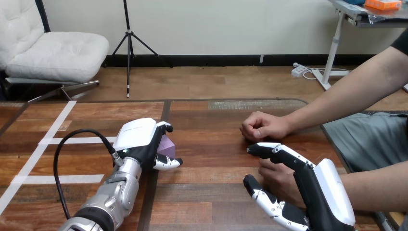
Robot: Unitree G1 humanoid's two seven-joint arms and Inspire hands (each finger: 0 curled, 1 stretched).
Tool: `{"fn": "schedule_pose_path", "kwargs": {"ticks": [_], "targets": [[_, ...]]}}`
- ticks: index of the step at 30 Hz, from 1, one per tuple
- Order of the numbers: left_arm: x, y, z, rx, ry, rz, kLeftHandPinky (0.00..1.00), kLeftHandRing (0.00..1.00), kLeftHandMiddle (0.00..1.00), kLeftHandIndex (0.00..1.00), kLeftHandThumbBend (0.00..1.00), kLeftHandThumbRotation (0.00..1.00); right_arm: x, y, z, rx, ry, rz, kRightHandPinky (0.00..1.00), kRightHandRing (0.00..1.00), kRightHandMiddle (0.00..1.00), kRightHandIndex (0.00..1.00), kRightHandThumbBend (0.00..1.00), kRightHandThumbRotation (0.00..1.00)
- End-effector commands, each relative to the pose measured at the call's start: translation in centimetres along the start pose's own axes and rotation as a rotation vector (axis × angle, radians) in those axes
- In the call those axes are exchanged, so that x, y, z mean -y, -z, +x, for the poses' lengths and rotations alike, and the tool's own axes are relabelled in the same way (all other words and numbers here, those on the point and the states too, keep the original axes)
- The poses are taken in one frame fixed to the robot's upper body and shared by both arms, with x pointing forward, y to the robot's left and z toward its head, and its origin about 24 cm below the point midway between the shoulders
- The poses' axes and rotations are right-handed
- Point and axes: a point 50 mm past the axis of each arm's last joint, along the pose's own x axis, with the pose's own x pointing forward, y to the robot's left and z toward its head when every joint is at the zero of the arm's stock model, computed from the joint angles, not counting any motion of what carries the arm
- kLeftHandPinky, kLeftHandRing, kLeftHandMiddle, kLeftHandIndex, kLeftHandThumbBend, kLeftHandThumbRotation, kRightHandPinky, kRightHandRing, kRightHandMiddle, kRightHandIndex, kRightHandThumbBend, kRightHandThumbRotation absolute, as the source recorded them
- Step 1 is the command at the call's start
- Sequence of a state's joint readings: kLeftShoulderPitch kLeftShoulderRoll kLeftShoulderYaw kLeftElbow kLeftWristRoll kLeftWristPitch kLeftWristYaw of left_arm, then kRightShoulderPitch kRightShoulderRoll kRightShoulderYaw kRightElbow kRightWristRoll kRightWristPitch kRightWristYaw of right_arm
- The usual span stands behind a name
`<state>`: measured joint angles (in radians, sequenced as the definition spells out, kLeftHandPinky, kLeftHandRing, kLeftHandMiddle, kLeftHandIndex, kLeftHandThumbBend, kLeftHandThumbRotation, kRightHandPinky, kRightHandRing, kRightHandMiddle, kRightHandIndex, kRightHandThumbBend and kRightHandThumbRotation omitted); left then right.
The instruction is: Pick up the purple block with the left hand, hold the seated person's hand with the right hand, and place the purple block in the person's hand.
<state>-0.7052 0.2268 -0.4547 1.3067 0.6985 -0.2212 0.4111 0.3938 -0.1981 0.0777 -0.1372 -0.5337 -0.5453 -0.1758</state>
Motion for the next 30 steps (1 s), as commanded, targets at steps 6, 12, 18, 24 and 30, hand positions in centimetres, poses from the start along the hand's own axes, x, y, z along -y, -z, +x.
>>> {"fn": "schedule_pose_path", "kwargs": {"ticks": [6, 12, 18, 24, 30], "targets": [[-1.64, -0.68, 0.90, 0.014, -0.055, 0.016, 0.67, 0.74, 0.78, 0.78, 0.60, 0.30, 0.72, -1.15, 1.07, 0.078, 0.030, -0.012, 0.71, 0.72, 0.72, 0.70, 0.44, 0.46], [-1.60, -0.62, 0.83, 0.013, -0.058, -0.004, 0.64, 0.72, 0.76, 0.77, 0.61, 0.28, 0.77, -1.20, 1.07, 0.080, 0.032, -0.013, 0.70, 0.72, 0.72, 0.69, 0.44, 0.46], [-1.51, -0.50, 0.78, 0.011, -0.053, 0.006, 0.65, 0.73, 0.77, 0.78, 0.60, 0.28, 0.81, -1.20, 1.03, 0.076, 0.028, -0.011, 0.70, 0.72, 0.72, 0.69, 0.44, 0.46], [-1.44, -0.38, 0.69, 0.010, -0.057, 0.006, 0.65, 0.73, 0.77, 0.79, 0.59, 0.30, 0.86, -1.20, 0.99, 0.072, 0.028, -0.017, 0.71, 0.72, 0.72, 0.69, 0.44, 0.46], [-1.35, -0.24, 0.59, 0.009, -0.063, 0.005, 0.64, 0.73, 0.77, 0.79, 0.59, 0.29, 0.91, -1.21, 0.96, 0.072, 0.023, -0.018, 0.71, 0.72, 0.72, 0.69, 0.44, 0.47]]}}
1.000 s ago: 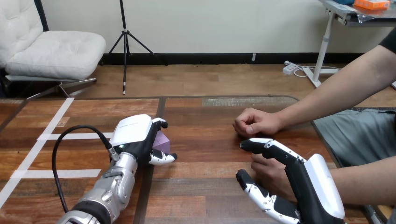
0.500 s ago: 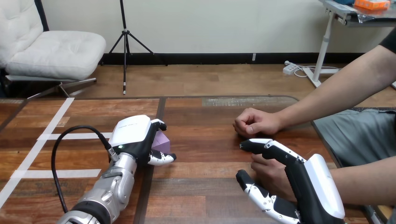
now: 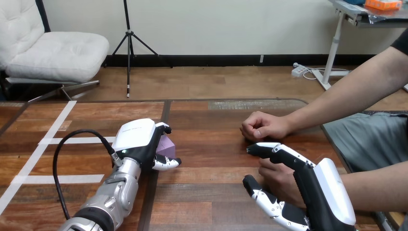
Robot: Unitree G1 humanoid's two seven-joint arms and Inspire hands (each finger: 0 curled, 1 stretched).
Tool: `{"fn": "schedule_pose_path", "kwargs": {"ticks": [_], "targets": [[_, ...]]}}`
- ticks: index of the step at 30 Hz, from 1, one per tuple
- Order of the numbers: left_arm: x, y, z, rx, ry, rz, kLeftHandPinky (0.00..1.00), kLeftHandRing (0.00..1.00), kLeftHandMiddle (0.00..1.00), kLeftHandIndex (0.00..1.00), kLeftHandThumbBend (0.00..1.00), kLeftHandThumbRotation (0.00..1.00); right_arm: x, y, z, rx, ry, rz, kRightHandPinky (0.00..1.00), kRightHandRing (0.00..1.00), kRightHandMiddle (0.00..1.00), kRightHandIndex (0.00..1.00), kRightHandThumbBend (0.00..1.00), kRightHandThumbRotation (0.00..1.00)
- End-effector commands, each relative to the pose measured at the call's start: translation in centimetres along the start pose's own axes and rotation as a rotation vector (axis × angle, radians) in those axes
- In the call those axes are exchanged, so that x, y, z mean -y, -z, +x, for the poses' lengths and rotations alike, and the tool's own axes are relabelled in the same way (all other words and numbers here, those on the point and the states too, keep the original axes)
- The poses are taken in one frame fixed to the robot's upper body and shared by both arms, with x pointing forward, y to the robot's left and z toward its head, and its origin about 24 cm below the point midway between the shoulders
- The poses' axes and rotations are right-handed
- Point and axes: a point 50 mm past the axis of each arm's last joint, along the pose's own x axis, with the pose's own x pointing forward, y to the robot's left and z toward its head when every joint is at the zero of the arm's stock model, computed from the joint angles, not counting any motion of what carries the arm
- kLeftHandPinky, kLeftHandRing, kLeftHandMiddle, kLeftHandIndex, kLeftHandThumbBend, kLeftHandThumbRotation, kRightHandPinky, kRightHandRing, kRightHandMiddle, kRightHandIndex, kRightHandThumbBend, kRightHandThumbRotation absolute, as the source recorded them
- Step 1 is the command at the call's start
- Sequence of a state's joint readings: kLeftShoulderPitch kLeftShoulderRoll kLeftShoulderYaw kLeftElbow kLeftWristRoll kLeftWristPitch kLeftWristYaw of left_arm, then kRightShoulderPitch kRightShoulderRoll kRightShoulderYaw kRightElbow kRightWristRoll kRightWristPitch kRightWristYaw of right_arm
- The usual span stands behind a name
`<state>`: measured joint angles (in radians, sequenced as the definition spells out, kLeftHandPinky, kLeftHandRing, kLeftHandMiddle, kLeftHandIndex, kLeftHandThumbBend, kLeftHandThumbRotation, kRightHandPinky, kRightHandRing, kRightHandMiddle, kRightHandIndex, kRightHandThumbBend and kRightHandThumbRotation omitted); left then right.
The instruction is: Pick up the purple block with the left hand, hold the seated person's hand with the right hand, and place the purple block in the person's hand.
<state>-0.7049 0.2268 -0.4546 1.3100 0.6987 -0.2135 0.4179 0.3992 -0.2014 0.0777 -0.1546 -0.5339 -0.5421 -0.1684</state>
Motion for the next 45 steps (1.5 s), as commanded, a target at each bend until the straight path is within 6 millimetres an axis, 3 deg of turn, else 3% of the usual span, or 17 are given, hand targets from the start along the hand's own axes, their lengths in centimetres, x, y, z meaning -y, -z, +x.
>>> {"fn": "schedule_pose_path", "kwargs": {"ticks": [1, 21, 33, 45], "targets": [[-1.35, -0.35, 0.61, 0.017, -0.056, 0.001, 0.64, 0.73, 0.78, 0.79, 0.59, 0.29, 0.79, -0.98, 0.95, 0.064, 0.026, -0.013, 0.71, 0.72, 0.72, 0.69, 0.44, 0.47], [-1.13, 0.01, 0.36, 0.013, -0.071, 0.008, 0.66, 0.74, 0.78, 0.79, 0.55, 0.25, 0.88, -0.97, 0.93, 0.069, 0.018, -0.015, 0.71, 0.72, 0.71, 0.68, 0.44, 0.47], [-1.20, 0.03, 0.14, 0.031, -0.131, 0.003, 0.54, 0.63, 0.69, 0.70, 0.56, 0.04, 0.85, -1.01, 0.94, 0.073, 0.016, -0.007, 0.72, 0.72, 0.71, 0.68, 0.44, 0.47], [-1.14, 0.05, 0.17, 0.016, -0.116, -0.041, 0.48, 0.55, 0.61, 0.63, 0.60, 0.00, 0.86, -1.03, 0.92, 0.067, 0.015, -0.007, 0.72, 0.72, 0.71, 0.68, 0.44, 0.46]]}}
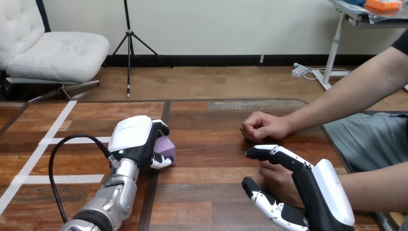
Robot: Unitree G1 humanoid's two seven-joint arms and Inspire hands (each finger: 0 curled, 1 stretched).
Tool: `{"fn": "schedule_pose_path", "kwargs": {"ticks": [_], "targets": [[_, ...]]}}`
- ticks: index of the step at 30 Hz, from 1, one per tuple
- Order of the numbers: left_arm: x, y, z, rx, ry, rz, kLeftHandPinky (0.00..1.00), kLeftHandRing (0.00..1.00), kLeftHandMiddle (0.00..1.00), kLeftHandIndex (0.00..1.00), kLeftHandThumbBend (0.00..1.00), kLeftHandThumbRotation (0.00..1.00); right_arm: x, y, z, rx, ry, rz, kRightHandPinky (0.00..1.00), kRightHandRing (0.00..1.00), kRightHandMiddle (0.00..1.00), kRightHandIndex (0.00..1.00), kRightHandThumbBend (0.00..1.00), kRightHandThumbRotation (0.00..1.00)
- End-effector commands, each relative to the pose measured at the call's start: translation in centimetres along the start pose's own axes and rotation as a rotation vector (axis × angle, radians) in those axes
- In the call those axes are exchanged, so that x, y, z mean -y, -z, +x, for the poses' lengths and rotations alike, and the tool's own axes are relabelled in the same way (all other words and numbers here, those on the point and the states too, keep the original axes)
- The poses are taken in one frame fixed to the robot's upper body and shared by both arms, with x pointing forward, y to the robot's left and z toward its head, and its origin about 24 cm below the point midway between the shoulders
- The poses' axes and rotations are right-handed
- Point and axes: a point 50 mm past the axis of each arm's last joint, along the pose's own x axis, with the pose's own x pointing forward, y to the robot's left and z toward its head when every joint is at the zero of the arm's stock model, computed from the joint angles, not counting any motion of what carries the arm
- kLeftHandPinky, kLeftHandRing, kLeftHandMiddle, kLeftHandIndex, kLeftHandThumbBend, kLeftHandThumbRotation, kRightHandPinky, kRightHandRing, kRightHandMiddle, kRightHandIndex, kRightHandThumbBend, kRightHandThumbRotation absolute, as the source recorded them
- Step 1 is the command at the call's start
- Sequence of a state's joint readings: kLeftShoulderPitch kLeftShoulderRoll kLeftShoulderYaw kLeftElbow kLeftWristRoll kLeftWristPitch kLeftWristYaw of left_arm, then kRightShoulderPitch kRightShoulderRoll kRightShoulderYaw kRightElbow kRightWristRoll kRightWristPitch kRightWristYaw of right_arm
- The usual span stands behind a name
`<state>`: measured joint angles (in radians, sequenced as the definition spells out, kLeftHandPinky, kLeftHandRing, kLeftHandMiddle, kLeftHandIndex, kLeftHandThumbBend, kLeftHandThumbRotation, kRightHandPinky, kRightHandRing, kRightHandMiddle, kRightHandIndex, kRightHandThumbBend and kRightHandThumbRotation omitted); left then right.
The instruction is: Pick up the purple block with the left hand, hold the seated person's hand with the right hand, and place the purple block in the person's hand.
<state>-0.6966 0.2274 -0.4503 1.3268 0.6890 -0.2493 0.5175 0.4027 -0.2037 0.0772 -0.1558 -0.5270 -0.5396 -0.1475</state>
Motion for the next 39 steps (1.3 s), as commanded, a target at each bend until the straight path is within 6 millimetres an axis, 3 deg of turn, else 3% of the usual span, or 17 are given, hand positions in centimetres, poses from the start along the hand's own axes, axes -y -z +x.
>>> {"fn": "schedule_pose_path", "kwargs": {"ticks": [1, 39], "targets": [[-1.00, -0.15, 0.57, 0.007, -0.026, -0.020, 0.48, 0.54, 0.60, 0.62, 0.60, 0.00, 0.92, -1.09, 0.98, 0.072, 0.034, -0.011, 0.72, 0.72, 0.71, 0.68, 0.44, 0.46], [-0.75, 0.03, 0.39, 0.012, -0.012, 0.005, 0.47, 0.51, 0.57, 0.59, 0.60, 0.00, 0.84, -1.17, 0.99, 0.073, 0.034, -0.019, 0.72, 0.72, 0.71, 0.69, 0.44, 0.48]]}}
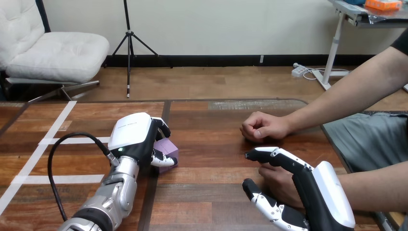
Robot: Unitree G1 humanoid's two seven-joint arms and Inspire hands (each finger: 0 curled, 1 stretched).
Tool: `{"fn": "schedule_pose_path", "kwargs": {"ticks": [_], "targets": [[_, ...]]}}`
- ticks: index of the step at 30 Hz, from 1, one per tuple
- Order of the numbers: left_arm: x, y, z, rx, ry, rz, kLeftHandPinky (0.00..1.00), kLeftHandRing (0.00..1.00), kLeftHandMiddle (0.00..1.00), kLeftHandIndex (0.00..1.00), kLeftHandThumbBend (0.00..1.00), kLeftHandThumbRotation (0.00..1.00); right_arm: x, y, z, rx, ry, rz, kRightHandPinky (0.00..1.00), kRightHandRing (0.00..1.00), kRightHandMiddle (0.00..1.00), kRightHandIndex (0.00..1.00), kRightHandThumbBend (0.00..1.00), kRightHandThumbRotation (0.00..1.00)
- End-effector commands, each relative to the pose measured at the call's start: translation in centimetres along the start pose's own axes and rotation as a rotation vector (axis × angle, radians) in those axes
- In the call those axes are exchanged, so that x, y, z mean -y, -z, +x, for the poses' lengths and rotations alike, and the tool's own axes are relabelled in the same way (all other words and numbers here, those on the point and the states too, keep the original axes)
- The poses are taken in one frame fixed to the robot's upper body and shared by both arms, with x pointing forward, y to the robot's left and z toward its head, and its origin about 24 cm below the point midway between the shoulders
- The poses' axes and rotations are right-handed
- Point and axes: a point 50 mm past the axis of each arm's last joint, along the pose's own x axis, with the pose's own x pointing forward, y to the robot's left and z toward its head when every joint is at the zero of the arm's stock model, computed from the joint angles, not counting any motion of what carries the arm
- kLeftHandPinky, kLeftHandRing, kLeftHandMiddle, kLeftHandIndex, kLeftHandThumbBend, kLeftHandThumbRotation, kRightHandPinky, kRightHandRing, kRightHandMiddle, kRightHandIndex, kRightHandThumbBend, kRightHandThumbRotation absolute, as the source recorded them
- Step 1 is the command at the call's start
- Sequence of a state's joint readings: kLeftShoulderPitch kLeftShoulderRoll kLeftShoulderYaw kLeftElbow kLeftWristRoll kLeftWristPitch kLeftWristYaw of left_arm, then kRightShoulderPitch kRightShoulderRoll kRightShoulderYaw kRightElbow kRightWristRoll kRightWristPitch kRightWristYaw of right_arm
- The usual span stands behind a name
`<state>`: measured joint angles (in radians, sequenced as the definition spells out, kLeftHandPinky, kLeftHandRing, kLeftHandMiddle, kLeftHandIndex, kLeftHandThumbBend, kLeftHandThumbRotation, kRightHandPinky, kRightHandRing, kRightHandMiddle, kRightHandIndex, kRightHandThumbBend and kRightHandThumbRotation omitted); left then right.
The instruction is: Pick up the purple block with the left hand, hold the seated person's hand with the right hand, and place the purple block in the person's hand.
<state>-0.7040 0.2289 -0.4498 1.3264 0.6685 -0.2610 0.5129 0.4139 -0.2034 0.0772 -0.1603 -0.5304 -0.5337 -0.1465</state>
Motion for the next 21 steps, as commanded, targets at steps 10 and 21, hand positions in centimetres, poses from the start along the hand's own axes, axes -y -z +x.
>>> {"fn": "schedule_pose_path", "kwargs": {"ticks": [10, 21], "targets": [[-0.43, 0.25, 0.15, 0.003, -0.004, 0.011, 0.46, 0.50, 0.57, 0.58, 0.59, 0.00, 0.92, -1.23, 1.22, 0.083, 0.038, -0.016, 0.72, 0.72, 0.72, 0.69, 0.44, 0.47], [-0.37, 0.26, -0.02, 0.009, -0.014, -0.040, 0.46, 0.49, 0.56, 0.58, 0.56, 0.00, 0.98, -1.26, 1.23, 0.080, 0.039, -0.013, 0.73, 0.73, 0.72, 0.69, 0.44, 0.47]]}}
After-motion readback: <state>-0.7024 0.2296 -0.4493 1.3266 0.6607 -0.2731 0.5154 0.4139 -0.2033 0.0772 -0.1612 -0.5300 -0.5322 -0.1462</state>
